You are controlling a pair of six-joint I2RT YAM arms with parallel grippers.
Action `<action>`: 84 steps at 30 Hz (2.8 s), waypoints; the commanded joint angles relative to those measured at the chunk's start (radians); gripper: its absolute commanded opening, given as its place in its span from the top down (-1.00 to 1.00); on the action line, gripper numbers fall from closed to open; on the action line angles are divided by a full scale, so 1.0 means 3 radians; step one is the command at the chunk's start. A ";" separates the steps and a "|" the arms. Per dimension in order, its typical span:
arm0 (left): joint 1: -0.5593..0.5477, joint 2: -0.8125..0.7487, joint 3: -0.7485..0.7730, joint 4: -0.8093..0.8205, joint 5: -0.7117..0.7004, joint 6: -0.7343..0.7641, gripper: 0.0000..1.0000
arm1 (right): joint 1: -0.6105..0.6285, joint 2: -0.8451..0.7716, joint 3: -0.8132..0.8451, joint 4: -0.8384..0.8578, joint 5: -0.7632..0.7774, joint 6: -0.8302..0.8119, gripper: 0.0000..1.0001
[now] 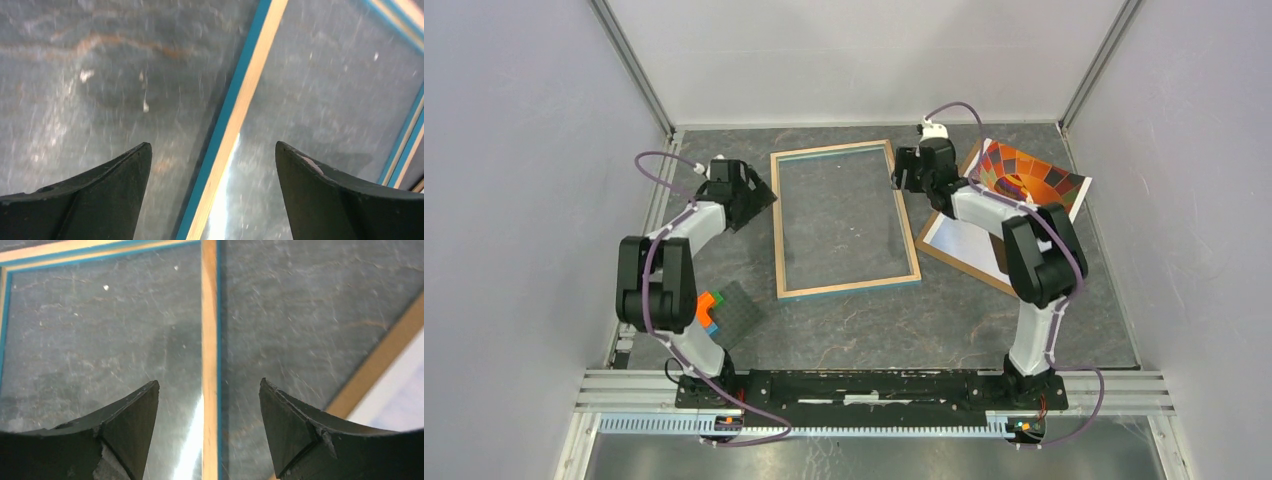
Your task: Put the photo into the frame
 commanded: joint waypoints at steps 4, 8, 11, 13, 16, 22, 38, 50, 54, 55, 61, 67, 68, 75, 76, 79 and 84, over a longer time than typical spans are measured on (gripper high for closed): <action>0.0120 0.0517 0.0210 0.0882 0.0506 -0.0314 -0.97 | 0.0022 0.0524 0.0645 0.0068 -0.0217 -0.0151 -0.55; 0.0124 0.0664 0.0214 0.1002 0.0608 -0.0237 -0.95 | 0.0018 0.0670 0.0681 0.0150 -0.0215 -0.0288 -0.48; 0.0125 0.0693 0.0209 0.1009 0.0608 -0.0159 -0.95 | 0.0016 0.0858 0.0857 0.0051 -0.0174 -0.0309 -0.42; 0.0132 0.0699 0.0219 0.1014 0.0640 -0.0141 -0.95 | 0.0012 0.0971 0.0935 0.0037 -0.0174 -0.0269 -0.37; 0.0130 0.0728 0.0205 0.1060 0.0685 -0.0150 -0.95 | 0.0010 0.1095 0.1022 0.0008 -0.0218 -0.0240 -0.23; 0.0131 0.0874 0.0125 0.1345 0.1105 -0.0336 -0.92 | -0.0027 0.1097 0.0903 0.0247 -0.0413 -0.0161 0.16; 0.0097 0.0582 -0.0678 0.2203 0.1194 -0.1089 -0.85 | -0.0054 0.0712 0.0754 0.0607 -0.0914 -0.0157 0.99; 0.0066 -0.0011 -0.1074 0.1571 0.0793 -0.0924 -0.91 | -0.0095 0.0417 0.0762 -0.0157 -0.0656 -0.0275 0.36; 0.0066 -0.0170 -0.1060 0.1273 0.0705 -0.0791 -0.93 | -0.0129 0.0161 0.0586 -0.0746 -0.0645 -0.0529 -0.22; 0.0065 -0.0195 -0.1059 0.1251 0.0710 -0.0759 -0.94 | -0.0125 0.0037 0.0437 -0.0860 -0.0644 -0.0508 -0.30; 0.0046 -0.0013 -0.0935 0.0962 0.1012 -0.0543 -0.93 | -0.0126 -0.1093 -0.1018 -0.0682 -0.0612 -0.0085 -0.59; -0.0051 -0.0157 -0.1049 0.0744 0.1116 -0.0465 -0.90 | -0.0123 -0.1300 -0.1477 -0.0590 -0.0870 -0.0504 -0.55; -0.0097 -0.0204 -0.1106 0.0742 0.1101 -0.0502 -0.90 | -0.0125 -0.1276 -0.1538 -0.0463 -0.1006 -0.0544 -0.52; -0.0381 -0.0248 -0.1189 0.0507 0.1179 -0.0616 -0.94 | -0.0131 -0.0909 -0.1571 -0.0026 -0.1348 -0.0475 -0.49; -0.0405 -0.0242 -0.1209 0.0491 0.1153 -0.0621 -0.95 | -0.0132 -0.0855 -0.1557 0.0036 -0.1400 -0.0410 -0.49; -0.0435 -0.0214 -0.1287 0.0466 0.1107 -0.0621 -0.99 | -0.0132 -0.0703 -0.1481 0.0073 -0.1538 -0.0293 -0.50; -0.0519 -0.0429 -0.1315 0.0329 0.1140 -0.0559 -1.00 | -0.0093 -0.0852 -0.1405 0.0145 -0.1827 -0.0041 -0.49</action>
